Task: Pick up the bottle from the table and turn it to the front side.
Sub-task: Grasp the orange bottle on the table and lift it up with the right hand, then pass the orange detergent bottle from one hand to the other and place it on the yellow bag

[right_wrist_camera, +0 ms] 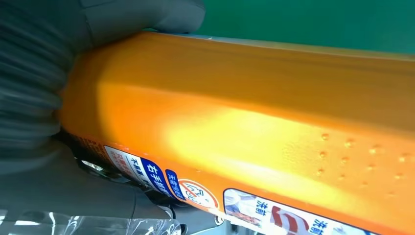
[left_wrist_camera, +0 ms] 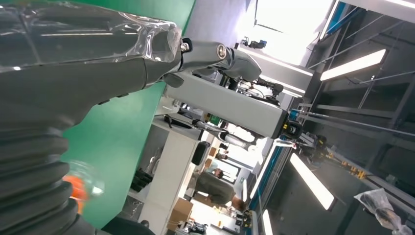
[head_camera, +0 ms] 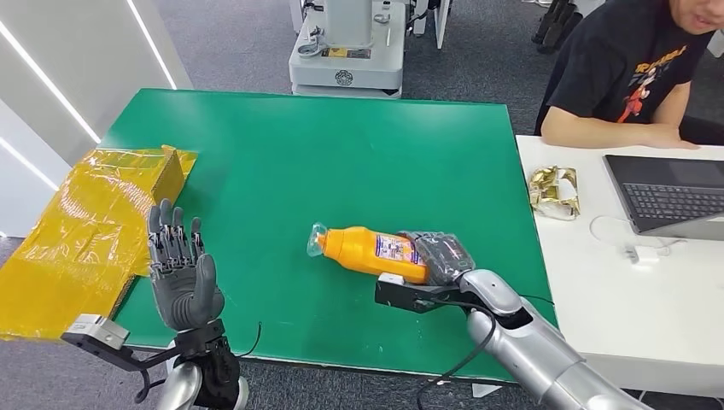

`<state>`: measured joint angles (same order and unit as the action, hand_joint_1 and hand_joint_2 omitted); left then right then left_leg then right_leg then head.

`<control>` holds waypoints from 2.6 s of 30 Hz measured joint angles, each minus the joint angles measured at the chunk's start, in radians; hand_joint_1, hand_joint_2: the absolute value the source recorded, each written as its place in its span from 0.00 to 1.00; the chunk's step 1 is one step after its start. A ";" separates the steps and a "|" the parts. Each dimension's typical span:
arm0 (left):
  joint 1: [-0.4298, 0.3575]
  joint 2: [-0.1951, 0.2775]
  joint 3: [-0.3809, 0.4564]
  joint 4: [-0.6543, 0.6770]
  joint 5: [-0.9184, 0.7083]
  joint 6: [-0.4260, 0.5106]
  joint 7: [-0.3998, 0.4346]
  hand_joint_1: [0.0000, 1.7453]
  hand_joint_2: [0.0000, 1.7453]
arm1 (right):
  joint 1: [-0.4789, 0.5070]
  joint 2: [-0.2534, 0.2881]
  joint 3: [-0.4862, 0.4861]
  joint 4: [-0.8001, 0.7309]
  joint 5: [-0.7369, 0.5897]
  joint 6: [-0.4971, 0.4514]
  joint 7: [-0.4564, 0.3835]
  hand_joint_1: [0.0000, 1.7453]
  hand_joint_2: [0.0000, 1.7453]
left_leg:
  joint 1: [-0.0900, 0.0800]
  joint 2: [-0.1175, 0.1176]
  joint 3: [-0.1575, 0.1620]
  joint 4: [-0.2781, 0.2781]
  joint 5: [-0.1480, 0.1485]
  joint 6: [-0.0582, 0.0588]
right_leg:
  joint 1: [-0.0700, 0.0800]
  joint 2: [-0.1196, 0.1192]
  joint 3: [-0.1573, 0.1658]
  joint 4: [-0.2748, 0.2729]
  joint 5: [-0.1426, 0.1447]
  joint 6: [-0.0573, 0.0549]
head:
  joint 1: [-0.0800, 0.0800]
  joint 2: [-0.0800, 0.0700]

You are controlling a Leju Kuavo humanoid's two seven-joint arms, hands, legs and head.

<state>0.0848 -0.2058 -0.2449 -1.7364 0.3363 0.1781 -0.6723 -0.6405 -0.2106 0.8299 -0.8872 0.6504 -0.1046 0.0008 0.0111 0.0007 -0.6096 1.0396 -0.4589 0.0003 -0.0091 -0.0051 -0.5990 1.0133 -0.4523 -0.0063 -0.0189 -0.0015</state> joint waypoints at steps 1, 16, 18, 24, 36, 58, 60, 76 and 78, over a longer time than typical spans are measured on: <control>0.000 -0.002 0.000 0.000 -0.001 0.000 0.000 0.00 1.00 | 0.013 0.003 -0.021 -0.016 -0.005 -0.021 -0.001 1.00 1.00 | 0.000 0.000 0.000 0.000 0.000 0.000 | 0.000 0.000 0.000 0.000 0.000 0.000 | 0.000 0.000; -0.006 -0.006 -0.021 0.021 0.009 -0.009 0.030 0.00 1.00 | 0.214 0.073 -0.243 -0.209 -0.144 -0.339 -0.185 1.00 1.00 | 0.000 0.000 0.000 0.000 0.000 0.000 | 0.000 0.000 -0.001 0.000 0.000 0.000 | 0.000 0.000; -0.007 -0.002 -0.039 0.033 0.018 -0.047 0.062 0.00 1.00 | 0.253 0.075 -0.251 -0.240 -0.153 -0.360 -0.211 1.00 1.00 | 0.000 0.000 0.000 0.000 -0.001 0.001 | 0.000 0.000 -0.001 -0.001 -0.001 0.000 | 0.000 0.000; -0.006 0.020 -0.111 0.085 0.025 -0.179 0.131 0.00 1.00 | 0.348 0.081 -0.256 -0.299 -0.155 -0.379 -0.248 1.00 1.00 | 0.000 0.000 -0.001 0.000 -0.002 0.001 | 0.000 0.000 -0.001 -0.001 -0.001 0.001 | 0.000 0.000; 0.006 0.030 -0.161 0.111 -0.005 -0.235 0.180 0.00 1.00 | 0.387 0.102 -0.250 -0.324 -0.127 -0.297 -0.255 1.00 1.00 | 0.000 0.000 -0.001 0.000 -0.002 0.001 | 0.000 0.000 -0.001 -0.001 -0.001 0.001 | 0.000 0.000; 0.007 0.031 -0.150 0.162 -0.038 -0.249 0.149 0.00 1.00 | 0.379 0.102 -0.200 -0.299 -0.126 0.003 -0.269 1.00 1.00 | 0.000 0.000 -0.001 0.000 -0.002 0.001 | 0.000 0.000 -0.001 -0.001 -0.001 0.001 | 0.000 0.000; 0.007 0.031 -0.150 0.164 -0.039 -0.249 0.149 0.00 1.00 | 0.377 0.102 -0.197 -0.294 -0.128 0.009 -0.270 1.00 1.00 | 0.000 0.000 -0.001 0.000 -0.002 0.001 | 0.000 0.000 -0.001 -0.001 -0.001 0.001 | 0.000 0.000; -0.026 0.033 -0.131 0.194 -0.035 -0.235 0.125 0.00 1.00 | 0.295 0.108 -0.157 -0.198 -0.138 0.132 -0.298 1.00 1.00 | 0.000 0.000 -0.001 0.000 -0.002 0.001 | 0.000 0.000 -0.001 -0.001 -0.001 0.001 | 0.000 0.000; -0.031 0.033 -0.131 0.199 -0.034 -0.233 0.124 0.00 1.00 | 0.287 0.111 -0.155 -0.187 -0.138 0.138 -0.298 1.00 1.00 | 0.000 0.000 -0.001 0.000 -0.002 0.001 | 0.000 0.000 -0.001 -0.001 -0.001 0.001 | 0.000 0.000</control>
<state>0.0540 -0.1725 -0.3761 -1.5372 0.3023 -0.0547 -0.5479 -0.3535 -0.0993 0.6753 -1.0746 0.5119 0.0336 -0.2976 0.0111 0.0009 -0.6107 1.0393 -0.4604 0.0013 -0.0092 -0.0049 -0.5996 1.0127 -0.4537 -0.0049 -0.0189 -0.0015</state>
